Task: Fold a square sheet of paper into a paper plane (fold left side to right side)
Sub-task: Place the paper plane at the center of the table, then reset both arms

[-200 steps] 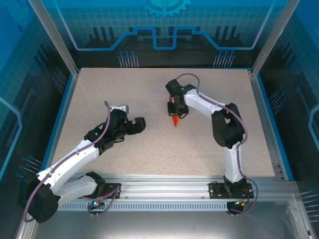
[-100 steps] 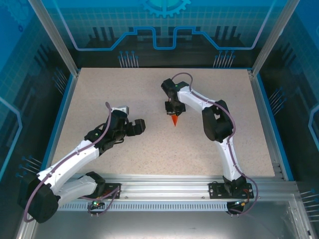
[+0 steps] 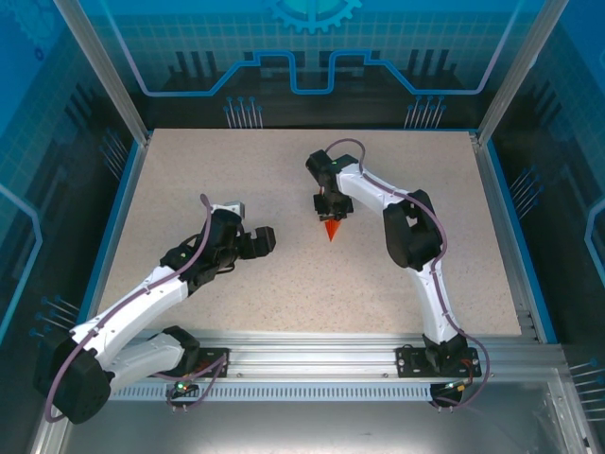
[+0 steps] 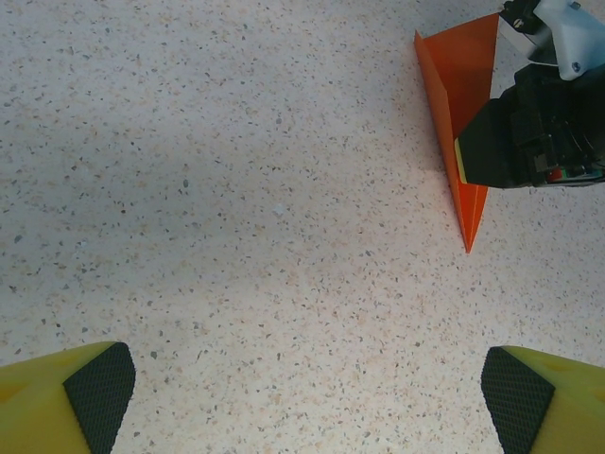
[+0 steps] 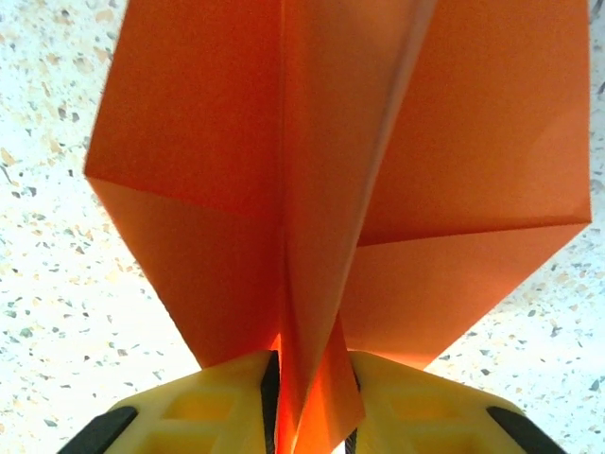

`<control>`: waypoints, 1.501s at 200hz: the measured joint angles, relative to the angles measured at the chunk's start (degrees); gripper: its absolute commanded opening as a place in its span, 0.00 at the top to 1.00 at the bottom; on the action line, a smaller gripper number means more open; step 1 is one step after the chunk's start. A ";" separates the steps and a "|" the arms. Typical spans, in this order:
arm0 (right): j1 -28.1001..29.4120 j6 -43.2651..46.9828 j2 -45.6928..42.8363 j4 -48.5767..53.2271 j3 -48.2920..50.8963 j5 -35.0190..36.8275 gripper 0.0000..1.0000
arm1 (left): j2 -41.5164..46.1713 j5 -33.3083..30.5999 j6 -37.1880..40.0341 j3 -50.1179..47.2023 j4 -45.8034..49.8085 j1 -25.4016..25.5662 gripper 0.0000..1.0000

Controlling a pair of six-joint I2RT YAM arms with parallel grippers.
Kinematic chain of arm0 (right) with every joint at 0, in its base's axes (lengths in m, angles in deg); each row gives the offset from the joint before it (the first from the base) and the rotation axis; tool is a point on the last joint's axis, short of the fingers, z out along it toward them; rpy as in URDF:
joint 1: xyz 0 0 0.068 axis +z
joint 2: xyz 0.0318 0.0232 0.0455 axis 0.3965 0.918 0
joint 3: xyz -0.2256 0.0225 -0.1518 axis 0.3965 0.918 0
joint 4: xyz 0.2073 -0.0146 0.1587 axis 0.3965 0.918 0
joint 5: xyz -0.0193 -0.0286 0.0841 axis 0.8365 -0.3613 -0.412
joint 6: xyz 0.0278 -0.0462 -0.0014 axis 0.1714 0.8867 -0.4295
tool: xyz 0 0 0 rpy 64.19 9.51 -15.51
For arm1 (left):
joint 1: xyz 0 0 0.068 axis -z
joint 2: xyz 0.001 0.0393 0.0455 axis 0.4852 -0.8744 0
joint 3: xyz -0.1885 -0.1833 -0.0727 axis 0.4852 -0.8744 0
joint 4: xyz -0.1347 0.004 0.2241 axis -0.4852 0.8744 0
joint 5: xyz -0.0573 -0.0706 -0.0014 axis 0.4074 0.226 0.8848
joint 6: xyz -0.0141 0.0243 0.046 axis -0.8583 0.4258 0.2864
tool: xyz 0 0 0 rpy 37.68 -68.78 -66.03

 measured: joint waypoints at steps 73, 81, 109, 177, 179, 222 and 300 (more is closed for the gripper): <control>1.11 2.54 -13.66 3.04 2.93 2.19 0.36 | -1.07 -1.64 -0.24 1.25 1.64 -0.07 0.01; 1.22 2.82 -17.59 2.80 4.81 2.82 0.30 | -1.64 -2.45 -0.24 2.08 1.92 -0.17 0.01; 1.09 5.25 -32.92 -0.20 13.94 5.53 0.11 | -2.95 -5.31 -0.26 5.16 2.23 -2.10 0.02; -12.98 10.38 -62.55 -20.39 50.95 11.74 0.01 | -1.29 -22.34 4.28 2.25 -7.80 -4.55 0.02; -13.44 10.58 -62.95 -21.29 52.13 11.82 0.01 | -1.09 -22.91 4.72 1.79 -8.55 -4.55 0.02; -21.33 16.92 -69.57 -43.01 76.78 14.32 0.00 | -0.83 -32.57 13.46 -8.26 -19.50 -5.46 0.02; -25.31 26.03 -59.87 -76.11 86.47 9.22 0.01 | -6.29 -30.80 23.96 -21.38 -38.84 -14.27 0.02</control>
